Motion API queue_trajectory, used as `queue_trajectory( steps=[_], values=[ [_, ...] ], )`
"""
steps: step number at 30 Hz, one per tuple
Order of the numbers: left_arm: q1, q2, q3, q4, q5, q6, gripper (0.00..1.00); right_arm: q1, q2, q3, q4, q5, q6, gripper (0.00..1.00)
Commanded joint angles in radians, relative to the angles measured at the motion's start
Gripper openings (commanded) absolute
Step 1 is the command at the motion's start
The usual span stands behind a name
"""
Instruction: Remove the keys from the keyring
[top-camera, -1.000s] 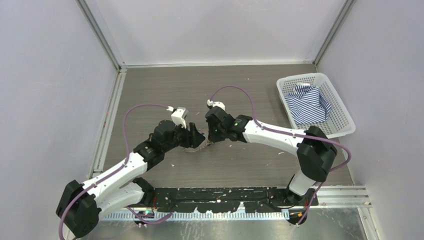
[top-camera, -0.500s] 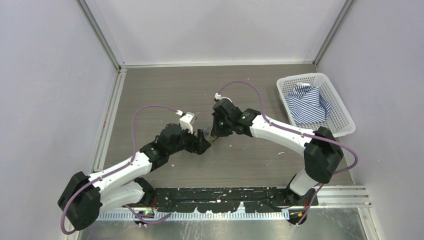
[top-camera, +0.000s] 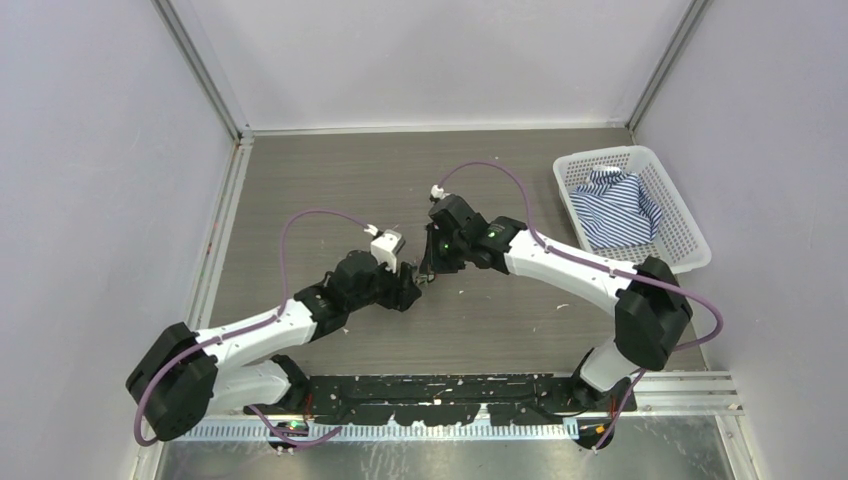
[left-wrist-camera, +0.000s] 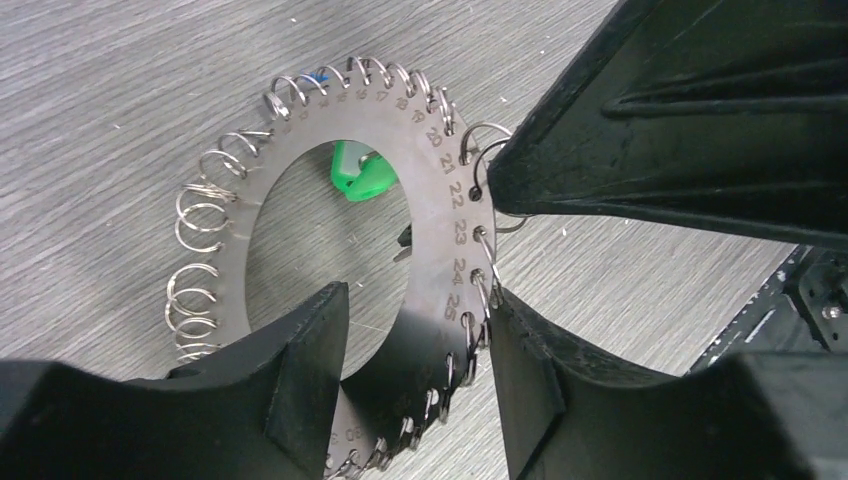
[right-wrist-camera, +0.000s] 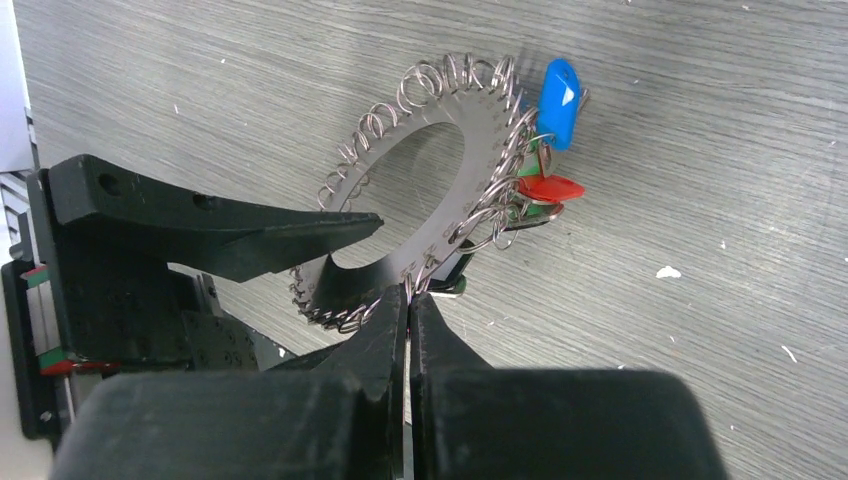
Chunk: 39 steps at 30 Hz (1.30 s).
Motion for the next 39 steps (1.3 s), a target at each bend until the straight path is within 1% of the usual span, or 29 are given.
queue_trajectory(
  steps=[1, 2, 5, 7, 10, 12, 14, 17, 21, 23, 24, 27, 31, 34, 36, 39],
  values=[
    [-0.012, 0.007, 0.017, 0.057, -0.038, 0.028, 0.51, -0.01, -0.063, 0.004, 0.041, -0.022, 0.01, 0.01],
    [-0.014, 0.011, 0.019, 0.054, -0.038, 0.029, 0.49, -0.012, -0.064, 0.0, 0.045, -0.024, 0.012, 0.01],
    [-0.022, 0.022, 0.024, 0.048, -0.038, 0.029, 0.37, -0.014, -0.071, -0.014, 0.061, -0.026, 0.011, 0.01],
    [-0.03, 0.03, 0.036, 0.037, -0.072, 0.029, 0.3, -0.015, -0.077, -0.027, 0.073, -0.023, 0.013, 0.01],
    [-0.044, 0.035, 0.053, 0.01, -0.098, 0.032, 0.16, -0.017, -0.093, -0.061, 0.103, -0.007, 0.014, 0.01],
    [-0.049, 0.034, 0.061, -0.008, -0.116, 0.032, 0.09, -0.018, -0.108, -0.086, 0.127, 0.003, 0.015, 0.04],
    [-0.05, 0.032, 0.065, -0.019, -0.126, 0.031, 0.02, -0.02, -0.124, -0.119, 0.163, 0.013, 0.016, 0.1],
    [-0.051, 0.035, 0.065, -0.021, -0.13, 0.022, 0.01, -0.023, -0.145, -0.166, 0.216, 0.026, 0.014, 0.18],
    [-0.051, 0.045, 0.068, -0.023, -0.126, 0.015, 0.01, -0.025, -0.178, -0.241, 0.278, 0.075, 0.015, 0.39],
    [-0.051, 0.049, 0.071, -0.024, -0.117, 0.015, 0.01, -0.025, -0.214, -0.298, 0.328, 0.091, 0.02, 0.53],
    [-0.051, 0.05, 0.07, -0.027, -0.115, 0.016, 0.01, -0.025, -0.237, -0.332, 0.36, 0.098, 0.021, 0.56],
    [-0.051, 0.052, 0.076, -0.036, -0.103, 0.021, 0.01, -0.024, -0.31, -0.433, 0.455, 0.119, 0.022, 0.58],
    [-0.051, 0.051, 0.09, -0.053, -0.087, 0.028, 0.01, -0.021, -0.385, -0.572, 0.63, 0.169, 0.04, 0.56],
    [-0.051, 0.056, 0.098, -0.066, -0.084, 0.034, 0.0, -0.019, -0.374, -0.644, 0.8, 0.153, 0.039, 0.47],
    [-0.051, 0.058, 0.107, -0.073, -0.082, 0.038, 0.01, 0.006, -0.352, -0.659, 0.87, 0.157, 0.01, 0.48],
    [-0.051, 0.057, 0.117, -0.078, -0.079, 0.039, 0.0, 0.063, -0.345, -0.661, 0.912, 0.218, -0.049, 0.5]
  ],
)
